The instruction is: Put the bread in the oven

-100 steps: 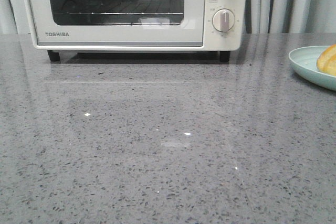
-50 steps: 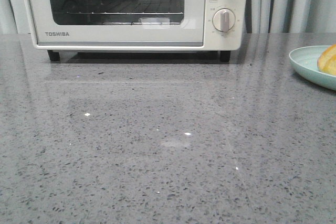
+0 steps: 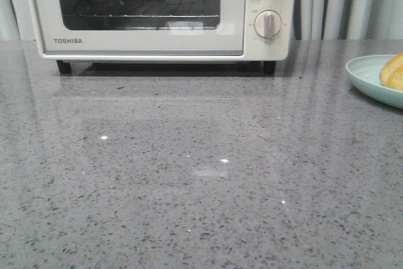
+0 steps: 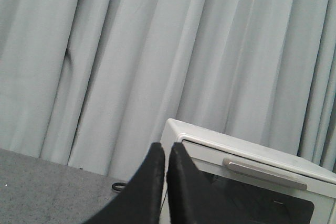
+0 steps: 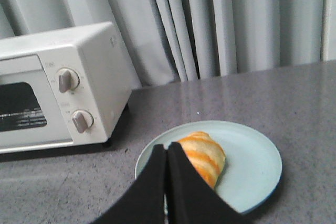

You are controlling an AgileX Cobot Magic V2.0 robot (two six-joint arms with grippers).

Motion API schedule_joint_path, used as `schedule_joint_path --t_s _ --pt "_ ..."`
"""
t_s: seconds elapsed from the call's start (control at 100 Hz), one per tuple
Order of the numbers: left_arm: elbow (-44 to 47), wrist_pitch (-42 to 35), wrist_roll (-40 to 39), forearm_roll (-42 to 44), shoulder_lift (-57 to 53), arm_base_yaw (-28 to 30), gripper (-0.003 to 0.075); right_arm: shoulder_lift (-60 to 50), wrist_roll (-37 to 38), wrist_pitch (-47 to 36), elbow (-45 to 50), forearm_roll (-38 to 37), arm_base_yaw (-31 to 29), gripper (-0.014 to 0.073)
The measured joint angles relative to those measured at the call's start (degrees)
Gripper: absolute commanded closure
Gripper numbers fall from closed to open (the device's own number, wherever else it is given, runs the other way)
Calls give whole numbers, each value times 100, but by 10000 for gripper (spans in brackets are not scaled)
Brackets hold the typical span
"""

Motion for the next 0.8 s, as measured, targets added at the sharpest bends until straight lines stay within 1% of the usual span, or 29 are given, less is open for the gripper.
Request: schedule_joint_path --t_s 0.12,0.19,0.36,0.53,0.6,0.67,0.8 --pt "-597 556 0 14 383 0 741 476 0 593 -507 119 0 661" --pt "-894 723 0 14 632 0 741 739 -24 858 -795 145 0 661" --pt "-1676 805 0 23 1445 0 741 1314 -49 1183 -1387 167 0 661" --pt "-2265 805 134 27 2512 -61 741 1694 -186 1236 -1632 167 0 661" --pt "-2496 805 143 27 2986 -255 741 1843 -212 1354 -1712 179 0 661" --pt "-2747 805 244 36 3479 -585 741 1990 -218 1510 -1797 191 0 661" --pt "-3252 545 584 36 4386 -1402 741 2228 -233 1732 -1997 212 0 661"
